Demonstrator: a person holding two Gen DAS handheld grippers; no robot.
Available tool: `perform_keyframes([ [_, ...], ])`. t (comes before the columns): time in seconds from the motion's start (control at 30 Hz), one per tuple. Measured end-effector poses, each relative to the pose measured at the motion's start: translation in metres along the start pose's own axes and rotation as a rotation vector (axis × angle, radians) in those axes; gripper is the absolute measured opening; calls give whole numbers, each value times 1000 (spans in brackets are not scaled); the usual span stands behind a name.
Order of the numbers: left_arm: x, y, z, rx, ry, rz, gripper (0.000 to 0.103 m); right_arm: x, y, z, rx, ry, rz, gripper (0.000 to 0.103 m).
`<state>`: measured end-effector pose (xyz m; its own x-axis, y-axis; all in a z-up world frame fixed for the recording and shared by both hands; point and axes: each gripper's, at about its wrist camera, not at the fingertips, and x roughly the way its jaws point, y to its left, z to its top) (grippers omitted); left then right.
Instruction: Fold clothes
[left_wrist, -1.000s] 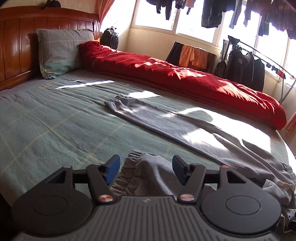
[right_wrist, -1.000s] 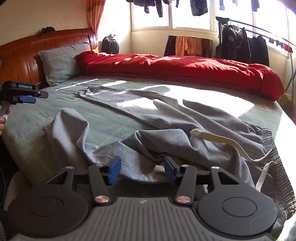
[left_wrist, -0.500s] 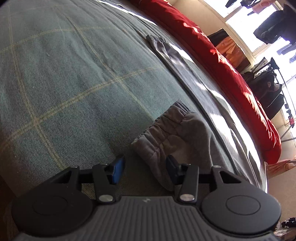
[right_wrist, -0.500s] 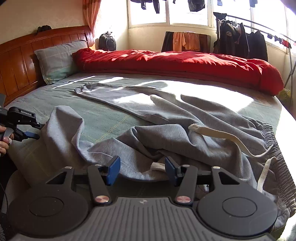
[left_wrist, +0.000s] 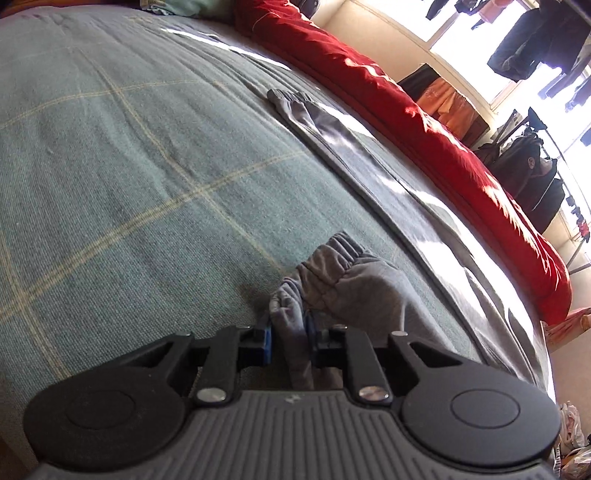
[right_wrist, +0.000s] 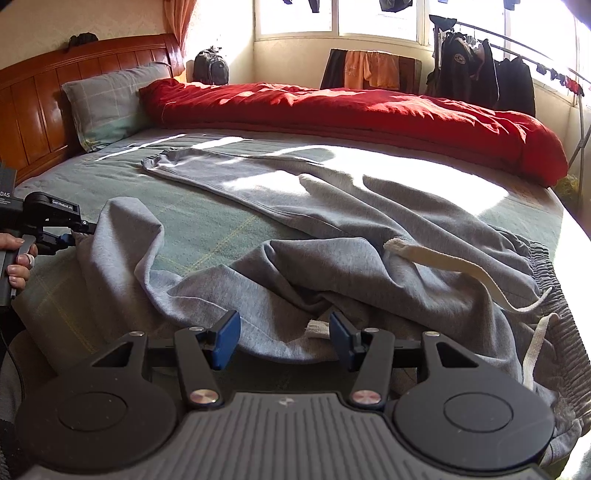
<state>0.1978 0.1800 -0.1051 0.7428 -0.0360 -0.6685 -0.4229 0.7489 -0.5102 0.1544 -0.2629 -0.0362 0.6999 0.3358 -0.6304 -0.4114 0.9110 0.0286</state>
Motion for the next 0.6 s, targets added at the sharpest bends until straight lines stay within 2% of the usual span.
perform_keyframes([
  [0.17, -28, 3, 9, 7, -73, -1, 11, -5, 3, 2, -16, -7, -13, 58],
  [0.33, -61, 5, 22, 39, -147, 22, 10, -12, 1, 3, -9, -26, -20, 61],
  [0.6, -103, 13, 37, 91, -232, 52, 10, -5, 3, 8, -13, -12, -5, 61],
])
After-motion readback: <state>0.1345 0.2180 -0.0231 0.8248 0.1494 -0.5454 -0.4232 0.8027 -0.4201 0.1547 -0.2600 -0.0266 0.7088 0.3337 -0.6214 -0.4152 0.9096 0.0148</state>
